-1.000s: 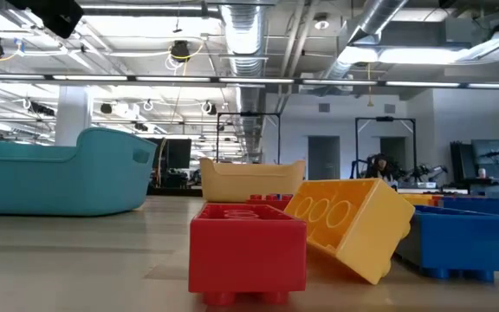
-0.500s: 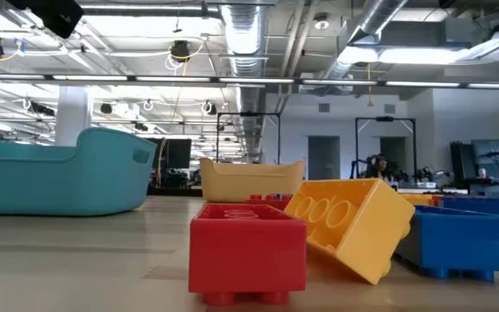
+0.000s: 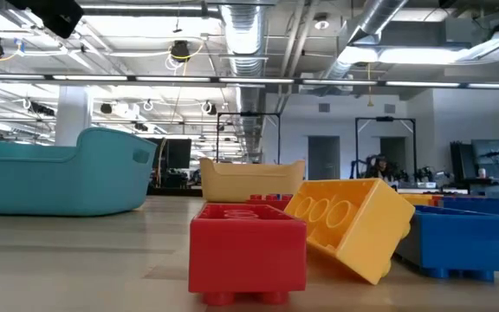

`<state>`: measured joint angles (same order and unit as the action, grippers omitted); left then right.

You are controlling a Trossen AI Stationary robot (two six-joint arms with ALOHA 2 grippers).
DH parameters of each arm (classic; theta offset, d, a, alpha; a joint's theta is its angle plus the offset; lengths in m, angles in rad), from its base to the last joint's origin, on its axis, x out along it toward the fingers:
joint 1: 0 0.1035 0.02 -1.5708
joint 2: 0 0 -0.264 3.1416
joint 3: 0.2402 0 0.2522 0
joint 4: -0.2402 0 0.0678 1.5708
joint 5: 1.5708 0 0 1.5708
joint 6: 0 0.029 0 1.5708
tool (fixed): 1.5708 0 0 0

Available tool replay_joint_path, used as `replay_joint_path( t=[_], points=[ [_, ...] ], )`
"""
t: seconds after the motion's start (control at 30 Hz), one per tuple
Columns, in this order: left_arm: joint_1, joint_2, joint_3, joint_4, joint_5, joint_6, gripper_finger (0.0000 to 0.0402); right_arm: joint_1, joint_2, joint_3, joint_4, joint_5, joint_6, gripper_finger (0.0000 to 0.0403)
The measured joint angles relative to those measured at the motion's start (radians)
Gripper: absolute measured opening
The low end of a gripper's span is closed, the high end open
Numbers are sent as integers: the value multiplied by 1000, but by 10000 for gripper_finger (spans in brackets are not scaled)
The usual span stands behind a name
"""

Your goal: Sort & place blocks by color

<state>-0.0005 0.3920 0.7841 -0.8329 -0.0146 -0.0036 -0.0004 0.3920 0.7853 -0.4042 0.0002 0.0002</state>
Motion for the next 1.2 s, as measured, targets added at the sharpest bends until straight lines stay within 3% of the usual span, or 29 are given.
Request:
replay_joint_path(
  t=[0.73, 1.2],
  points=[
    [0, 0, 0, 20, -50, -10, 0, 0, 0, 0, 0, 0, 0, 67],
    [0, 1, -1, 54, -45, -116, 0, 0, 0, 0, 0, 0, 0, 67]
  ],
)
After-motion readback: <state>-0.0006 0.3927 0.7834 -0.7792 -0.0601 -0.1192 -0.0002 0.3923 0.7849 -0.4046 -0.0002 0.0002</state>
